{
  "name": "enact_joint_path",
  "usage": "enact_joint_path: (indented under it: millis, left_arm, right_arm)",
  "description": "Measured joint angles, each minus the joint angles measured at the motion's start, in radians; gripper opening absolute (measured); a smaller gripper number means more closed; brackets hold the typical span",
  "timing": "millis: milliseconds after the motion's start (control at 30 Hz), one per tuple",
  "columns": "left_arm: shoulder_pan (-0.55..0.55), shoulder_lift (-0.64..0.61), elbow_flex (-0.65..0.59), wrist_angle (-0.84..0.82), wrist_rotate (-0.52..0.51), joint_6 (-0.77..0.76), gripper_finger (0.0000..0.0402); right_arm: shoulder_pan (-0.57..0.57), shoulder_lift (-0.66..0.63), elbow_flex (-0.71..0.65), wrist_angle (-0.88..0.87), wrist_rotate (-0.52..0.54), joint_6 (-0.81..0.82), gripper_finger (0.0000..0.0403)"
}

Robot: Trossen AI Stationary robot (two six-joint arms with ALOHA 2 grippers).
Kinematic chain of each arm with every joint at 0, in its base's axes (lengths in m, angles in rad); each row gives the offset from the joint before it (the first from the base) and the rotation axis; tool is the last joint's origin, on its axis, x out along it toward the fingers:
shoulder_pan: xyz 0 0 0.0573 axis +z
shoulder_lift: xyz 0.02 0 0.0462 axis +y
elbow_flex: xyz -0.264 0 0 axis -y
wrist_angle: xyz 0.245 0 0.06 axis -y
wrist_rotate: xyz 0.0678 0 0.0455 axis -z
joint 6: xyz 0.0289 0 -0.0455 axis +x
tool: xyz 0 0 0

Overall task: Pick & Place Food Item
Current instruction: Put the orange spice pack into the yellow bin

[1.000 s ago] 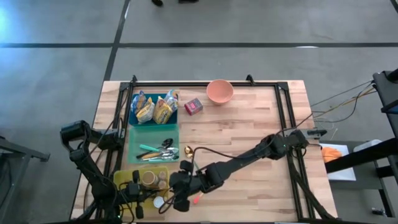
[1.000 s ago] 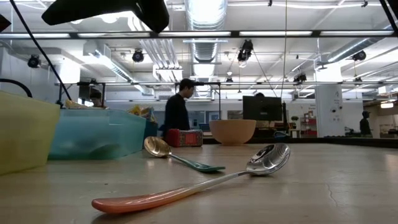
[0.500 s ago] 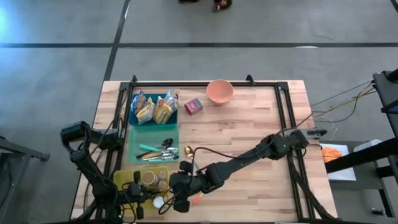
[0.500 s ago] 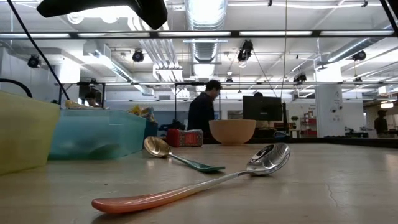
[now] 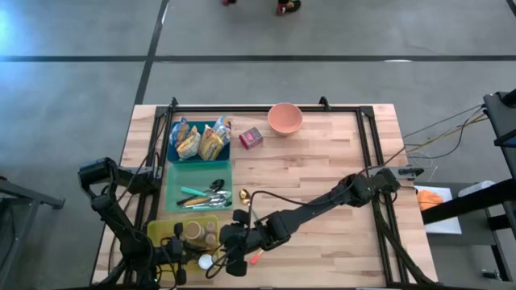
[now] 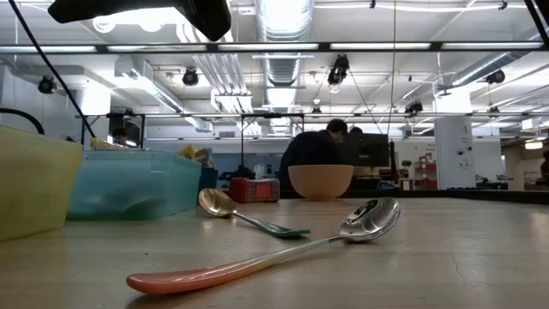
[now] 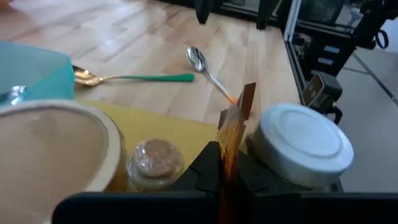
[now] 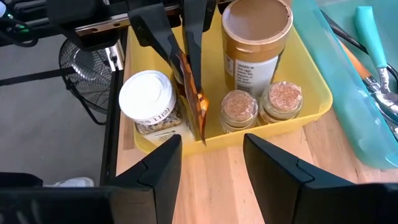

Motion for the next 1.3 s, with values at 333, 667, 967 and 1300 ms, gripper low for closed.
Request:
enact_joint_path:
  millis: [333, 667, 967, 1300]
  left_arm:
    - [0.000, 0.000, 0.000, 0.006, 0.033, 0.000, 0.0020]
    - [0.000, 0.000, 0.000, 0.008, 0.069, -0.009, 0.0040]
    - [0.000, -0.001, 0.000, 0.007, 0.070, -0.033, 0.0148]
    - [0.000, -0.011, 0.003, 0.008, 0.070, -0.034, 0.0192]
  right_arm:
    - [0.000, -0.001, 0.000, -0.011, 0.000, 0.000, 0.0170]
    - [0.000, -0.001, 0.000, -0.022, -0.028, 0.000, 0.0170]
    - [0.000, -0.001, 0.000, -0.022, -0.028, 0.000, 0.0170]
    - [0.000, -0.001, 0.000, -0.025, -0.054, 0.000, 0.0170]
